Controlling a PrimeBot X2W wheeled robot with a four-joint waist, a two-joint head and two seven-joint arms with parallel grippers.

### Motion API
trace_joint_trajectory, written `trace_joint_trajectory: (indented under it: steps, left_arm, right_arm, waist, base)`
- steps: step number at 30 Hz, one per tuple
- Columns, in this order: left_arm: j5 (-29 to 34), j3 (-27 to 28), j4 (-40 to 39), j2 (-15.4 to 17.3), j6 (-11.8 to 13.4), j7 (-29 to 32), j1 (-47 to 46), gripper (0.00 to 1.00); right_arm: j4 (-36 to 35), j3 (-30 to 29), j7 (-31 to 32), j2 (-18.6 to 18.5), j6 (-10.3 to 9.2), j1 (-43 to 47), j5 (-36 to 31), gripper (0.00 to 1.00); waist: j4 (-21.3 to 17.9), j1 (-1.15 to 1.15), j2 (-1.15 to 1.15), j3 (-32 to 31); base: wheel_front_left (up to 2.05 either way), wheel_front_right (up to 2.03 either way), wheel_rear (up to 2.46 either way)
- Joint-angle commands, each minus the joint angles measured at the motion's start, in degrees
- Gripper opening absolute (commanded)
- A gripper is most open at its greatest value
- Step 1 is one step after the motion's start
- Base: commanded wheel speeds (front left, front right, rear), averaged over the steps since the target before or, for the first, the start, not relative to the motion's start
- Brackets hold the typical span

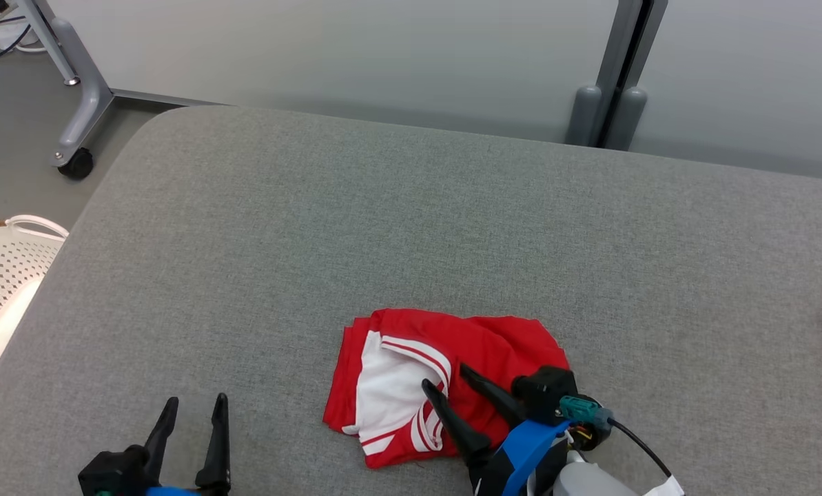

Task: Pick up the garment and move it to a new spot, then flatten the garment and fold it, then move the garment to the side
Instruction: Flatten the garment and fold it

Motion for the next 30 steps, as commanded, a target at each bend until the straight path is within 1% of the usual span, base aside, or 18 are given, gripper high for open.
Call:
trace_joint_trajectory:
  steps: [1,2,3,9,13,16,18,20,21,25,27,30]
  left_arm:
    - [-0.1,-0.1,-0.7,0.3,0.1,-0.1,-1.2,1.0]
    - [-0.2,-0.2,-0.8,0.3,0.1,-0.1,-1.2,1.0]
    - [-0.2,-0.3,-1.0,0.3,0.1,-0.1,-1.2,1.0]
    - [-0.7,-0.9,-1.6,0.4,0.1,-0.1,-1.8,1.0]
    - [-0.9,-1.8,-1.5,0.7,0.1,-0.1,-2.0,1.0]
    - [-1.1,-2.8,-0.8,0.7,0.1,-0.1,-2.5,1.0]
    - [-1.4,-3.7,-0.2,0.9,0.1,-0.1,-2.8,1.0]
    - [-1.8,-4.1,0.2,1.0,0.1,-0.1,-3.0,1.0]
    - [-1.8,-4.2,0.3,1.0,0.1,-0.1,-3.1,1.0]
    - [-2.2,-4.0,0.5,1.1,0.1,-0.1,-3.1,1.0]
    - [-2.3,-3.4,0.4,1.2,0.1,-0.1,-2.9,1.0]
    - [-2.2,-2.6,0.0,1.1,0.1,-0.1,-3.0,1.0]
  right_arm:
    - [0.3,0.2,-0.2,-0.3,0.0,-1.2,-0.2,0.49]
    - [0.4,0.3,-0.2,-0.3,0.0,-1.3,-0.1,0.34]
    - [0.4,0.6,-0.2,-0.3,0.0,-1.5,0.0,0.0]
    - [-1.1,2.0,-0.2,-0.2,0.0,-2.8,1.1,0.0]
    - [-2.1,2.6,-0.2,-0.2,0.0,-5.0,2.5,0.0]
    - [-0.9,3.2,-0.2,-0.3,0.0,-6.6,3.7,0.0]
    - [1.4,4.7,-0.2,-0.2,0.01,-8.1,5.6,0.0]
    - [3.2,6.7,0.9,-0.2,0.01,-8.7,7.6,0.71]
    - [3.7,7.6,1.2,-0.2,0.01,-9.1,8.9,1.0]
    - [6.7,10.9,2.6,-0.3,0.0,-10.4,11.0,1.0]
    - [8.6,11.6,2.7,-0.3,0.0,-11.2,10.0,1.0]
    - [11.2,10.5,1.9,-0.3,0.0,-12.0,8.4,1.0]
  waist:
    - [0.1,0.0,0.0,0.2]
    - [0.2,0.0,0.0,0.3]
    - [0.3,0.0,0.0,0.4]
    - [1.3,0.0,0.0,0.8]
    - [3.3,0.0,0.0,1.1]
    - [4.9,0.0,0.0,1.3]
    - [6.4,0.0,0.0,1.4]
    - [7.0,0.0,0.0,1.5]
    - [7.2,0.0,0.0,1.6]
    - [7.0,0.0,0.0,1.6]
    - [6.3,0.0,0.0,1.5]
    - [5.0,0.0,0.0,1.4]
  base:
    - [0.0,0.0,0.0]
    - [0.0,0.0,0.0]
    - [0.0,0.0,0.0]
    - [0.0,0.0,0.0]
    - [0.0,0.0,0.0]
    - [0.0,0.0,0.0]
    - [0.0,0.0,0.0]
    - [0.0,0.0,0.0]
    - [0.0,0.0,0.0]
    - [0.0,0.0,0.0]
    - [0.0,0.0,0.0]
    - [0.0,0.0,0.0]
